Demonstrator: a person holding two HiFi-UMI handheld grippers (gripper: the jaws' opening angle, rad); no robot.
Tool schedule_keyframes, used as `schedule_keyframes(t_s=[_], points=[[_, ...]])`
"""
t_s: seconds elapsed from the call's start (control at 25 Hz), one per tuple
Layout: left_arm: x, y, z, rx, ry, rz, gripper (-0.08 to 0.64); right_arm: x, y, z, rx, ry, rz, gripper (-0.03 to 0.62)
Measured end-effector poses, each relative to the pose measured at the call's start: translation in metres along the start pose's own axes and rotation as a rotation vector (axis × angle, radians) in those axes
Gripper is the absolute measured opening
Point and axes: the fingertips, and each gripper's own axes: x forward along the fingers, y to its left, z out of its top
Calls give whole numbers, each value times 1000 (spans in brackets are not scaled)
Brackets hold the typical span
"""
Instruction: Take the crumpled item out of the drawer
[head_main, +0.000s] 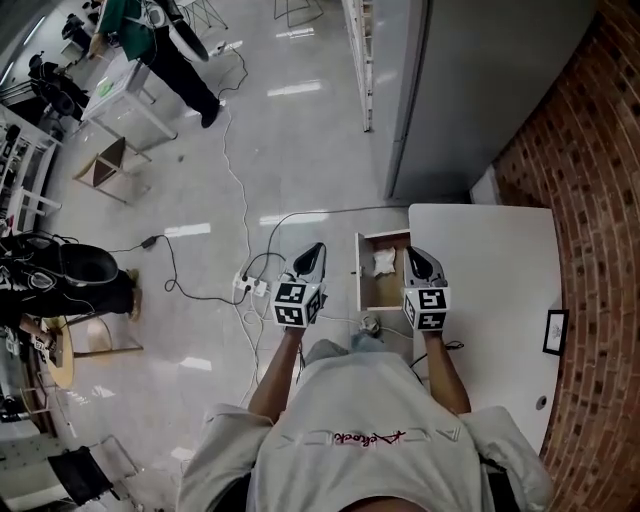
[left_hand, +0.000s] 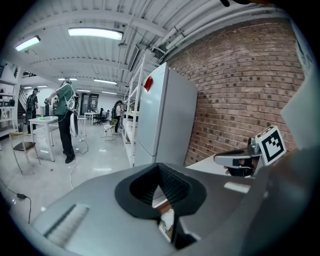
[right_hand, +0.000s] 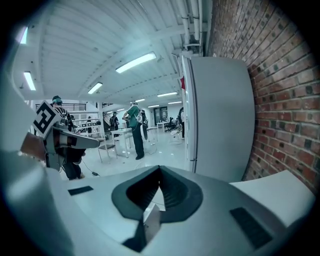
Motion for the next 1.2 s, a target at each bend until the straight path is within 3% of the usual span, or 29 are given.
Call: schedule_keyframes(t_s=[0.48,1.2], points=[[20,7,-47,-39,104,16,9,16,0,-63,61,114,11,12],[50,20,-177,-109,300,-138,9,32,41,-185,131,330,-55,12]])
